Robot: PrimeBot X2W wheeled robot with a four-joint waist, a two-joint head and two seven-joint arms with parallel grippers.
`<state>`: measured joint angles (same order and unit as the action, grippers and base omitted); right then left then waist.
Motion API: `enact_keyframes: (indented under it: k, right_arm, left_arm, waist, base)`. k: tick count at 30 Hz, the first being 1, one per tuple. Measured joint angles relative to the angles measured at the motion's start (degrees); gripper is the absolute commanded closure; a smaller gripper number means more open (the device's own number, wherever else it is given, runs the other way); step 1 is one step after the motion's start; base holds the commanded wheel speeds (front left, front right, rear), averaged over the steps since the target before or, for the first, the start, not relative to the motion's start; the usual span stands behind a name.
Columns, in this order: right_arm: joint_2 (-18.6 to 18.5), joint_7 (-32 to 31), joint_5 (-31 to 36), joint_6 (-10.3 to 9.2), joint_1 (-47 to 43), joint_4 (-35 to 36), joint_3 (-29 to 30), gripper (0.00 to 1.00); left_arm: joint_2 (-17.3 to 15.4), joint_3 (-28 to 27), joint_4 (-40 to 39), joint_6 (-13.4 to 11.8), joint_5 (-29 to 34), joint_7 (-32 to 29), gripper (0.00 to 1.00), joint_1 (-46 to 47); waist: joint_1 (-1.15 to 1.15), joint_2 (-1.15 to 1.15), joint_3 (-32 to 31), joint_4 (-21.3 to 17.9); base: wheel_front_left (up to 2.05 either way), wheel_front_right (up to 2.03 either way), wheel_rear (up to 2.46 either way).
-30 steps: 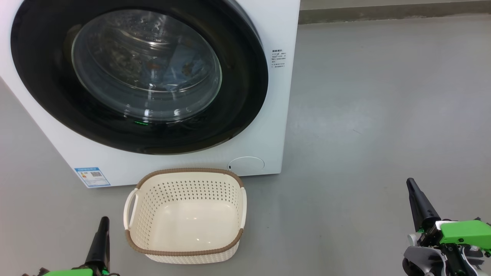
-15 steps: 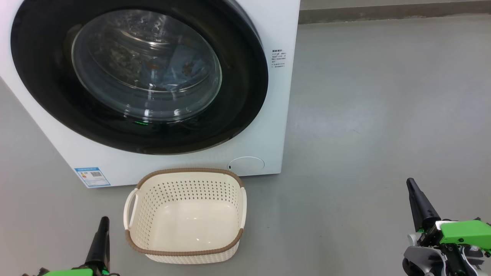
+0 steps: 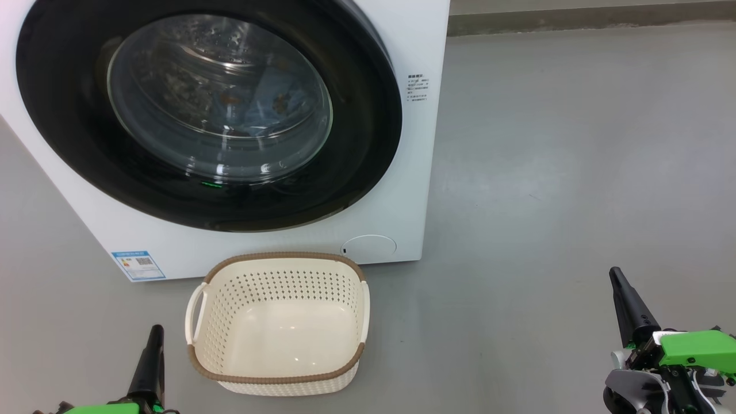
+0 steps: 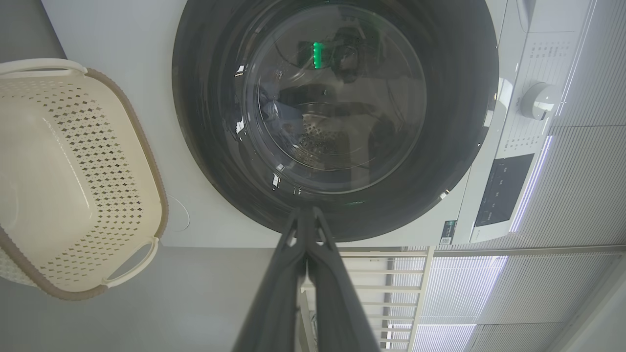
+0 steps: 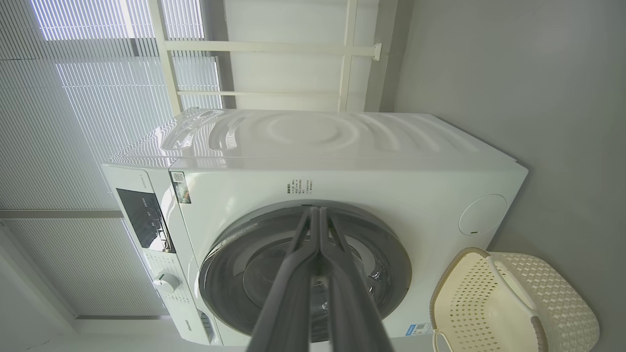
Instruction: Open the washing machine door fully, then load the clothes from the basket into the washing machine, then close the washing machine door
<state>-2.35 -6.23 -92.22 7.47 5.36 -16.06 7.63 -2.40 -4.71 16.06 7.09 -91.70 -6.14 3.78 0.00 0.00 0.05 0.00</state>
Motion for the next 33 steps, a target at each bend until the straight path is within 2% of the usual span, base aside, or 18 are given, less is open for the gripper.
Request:
enact_keyframes:
  k: [33]
  right_arm:
    - [0.0,0.0,0.0,0.0,0.0,0.0,0.0,1.0]
  left_arm:
    - [0.0,0.0,-0.1,0.0,0.0,0.0,1.0,0.0]
  waist:
    - [0.0,0.0,0.0,0.0]
  base:
    - [0.0,0.0,0.0]
